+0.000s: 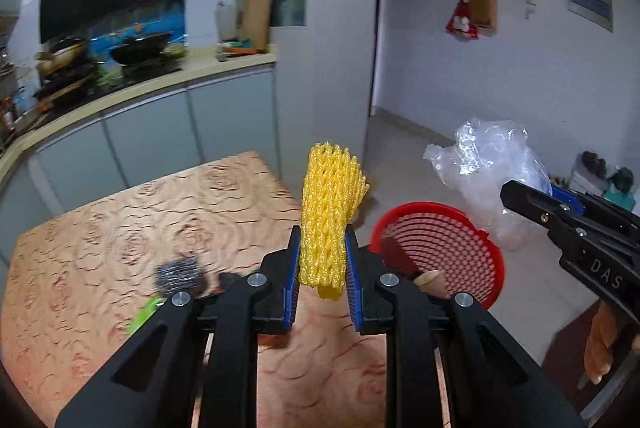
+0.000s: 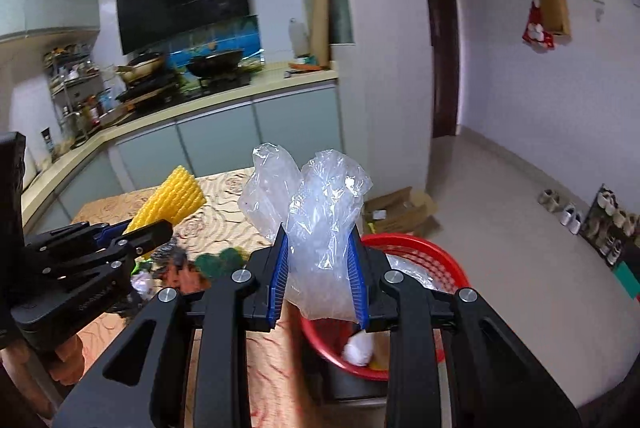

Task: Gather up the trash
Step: 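Lift the foam net and plastic bag and carry both over the red wastebasket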

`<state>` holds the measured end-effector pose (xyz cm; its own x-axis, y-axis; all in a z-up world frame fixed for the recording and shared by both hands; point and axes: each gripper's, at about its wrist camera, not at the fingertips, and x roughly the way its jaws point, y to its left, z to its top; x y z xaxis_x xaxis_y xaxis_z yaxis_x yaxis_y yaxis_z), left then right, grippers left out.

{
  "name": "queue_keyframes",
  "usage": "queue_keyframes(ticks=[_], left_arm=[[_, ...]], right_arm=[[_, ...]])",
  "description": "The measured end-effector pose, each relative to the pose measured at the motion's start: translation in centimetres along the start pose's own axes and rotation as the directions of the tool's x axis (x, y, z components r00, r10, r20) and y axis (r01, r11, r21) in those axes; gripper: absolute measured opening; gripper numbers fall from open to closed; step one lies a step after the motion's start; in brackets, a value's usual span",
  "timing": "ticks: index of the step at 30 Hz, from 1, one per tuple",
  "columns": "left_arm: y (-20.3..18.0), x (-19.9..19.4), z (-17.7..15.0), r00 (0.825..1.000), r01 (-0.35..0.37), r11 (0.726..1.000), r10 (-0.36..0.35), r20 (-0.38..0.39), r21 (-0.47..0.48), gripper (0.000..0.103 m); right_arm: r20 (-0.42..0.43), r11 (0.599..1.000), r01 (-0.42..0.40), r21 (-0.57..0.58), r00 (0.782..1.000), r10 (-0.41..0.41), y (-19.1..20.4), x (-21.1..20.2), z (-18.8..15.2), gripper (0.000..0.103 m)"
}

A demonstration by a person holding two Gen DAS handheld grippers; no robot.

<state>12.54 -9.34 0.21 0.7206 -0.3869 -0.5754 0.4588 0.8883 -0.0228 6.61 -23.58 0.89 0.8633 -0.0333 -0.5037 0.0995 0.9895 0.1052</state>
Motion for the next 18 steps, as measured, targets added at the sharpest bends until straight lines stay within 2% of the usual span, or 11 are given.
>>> queue_keyframes(ticks=[11, 18], left_arm=[[-5.4, 5.2, 0.2, 0.994, 0.092, 0.995, -0.089, -0.061, 0.044, 0.019], [-6.9, 9.2, -1.0, 0.977, 0.158, 0.987, -0.152, -0.148, 0.025, 0.019]], right_arm=[[-0.051, 0.995, 0.079, 0.058, 0.996, -0.076, -4.1, 1.7, -1.9, 0.027], [-0.131, 0.99, 0.105, 0.089, 0.987, -0.093, -5.9, 4.8, -3.3, 0.027]])
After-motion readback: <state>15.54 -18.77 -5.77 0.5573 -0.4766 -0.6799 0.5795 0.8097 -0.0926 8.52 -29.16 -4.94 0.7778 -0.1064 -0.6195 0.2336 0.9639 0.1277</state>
